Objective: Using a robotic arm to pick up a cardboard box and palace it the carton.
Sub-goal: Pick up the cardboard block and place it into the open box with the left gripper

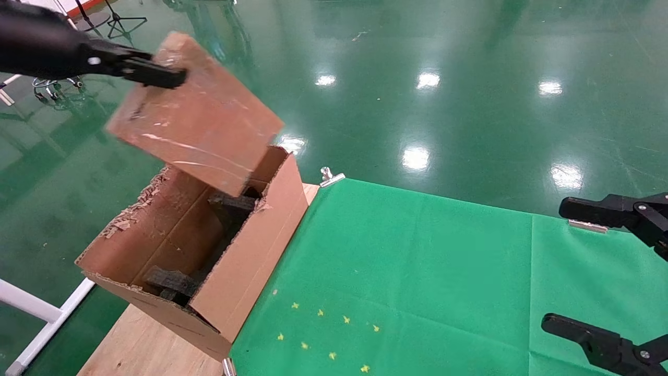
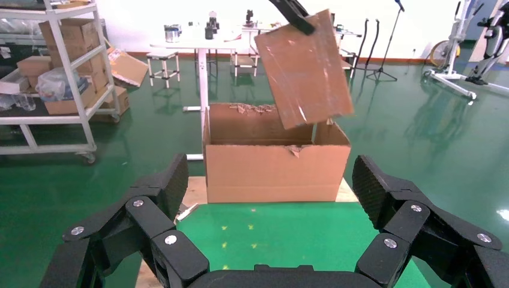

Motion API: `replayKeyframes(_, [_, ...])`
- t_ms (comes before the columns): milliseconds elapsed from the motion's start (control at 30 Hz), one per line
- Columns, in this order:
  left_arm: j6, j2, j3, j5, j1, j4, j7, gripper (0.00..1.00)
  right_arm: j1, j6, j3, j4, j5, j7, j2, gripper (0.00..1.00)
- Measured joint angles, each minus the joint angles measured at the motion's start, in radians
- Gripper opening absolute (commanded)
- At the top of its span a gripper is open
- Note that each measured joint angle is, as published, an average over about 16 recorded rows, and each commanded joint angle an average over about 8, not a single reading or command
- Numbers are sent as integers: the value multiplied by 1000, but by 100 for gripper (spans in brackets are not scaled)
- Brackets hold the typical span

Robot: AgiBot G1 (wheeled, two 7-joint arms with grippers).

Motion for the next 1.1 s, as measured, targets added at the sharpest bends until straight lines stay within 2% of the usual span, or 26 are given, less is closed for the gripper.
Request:
replayKeyframes(200, [-27, 8, 55, 79, -52, 148, 137, 0, 0, 0, 0, 0, 0, 0, 0, 100])
replayKeyframes(467, [-147, 51, 111, 165, -23, 311, 244, 0, 0, 0, 0, 0, 0, 0, 0, 100])
replayKeyframes(800, [-336, 124, 144, 225, 44, 466, 270, 0, 0, 0, 0, 0, 0, 0, 0, 100])
replayKeyframes(1100, [-464, 177, 141, 224, 113, 571, 254, 0, 0, 0, 0, 0, 0, 0, 0, 100])
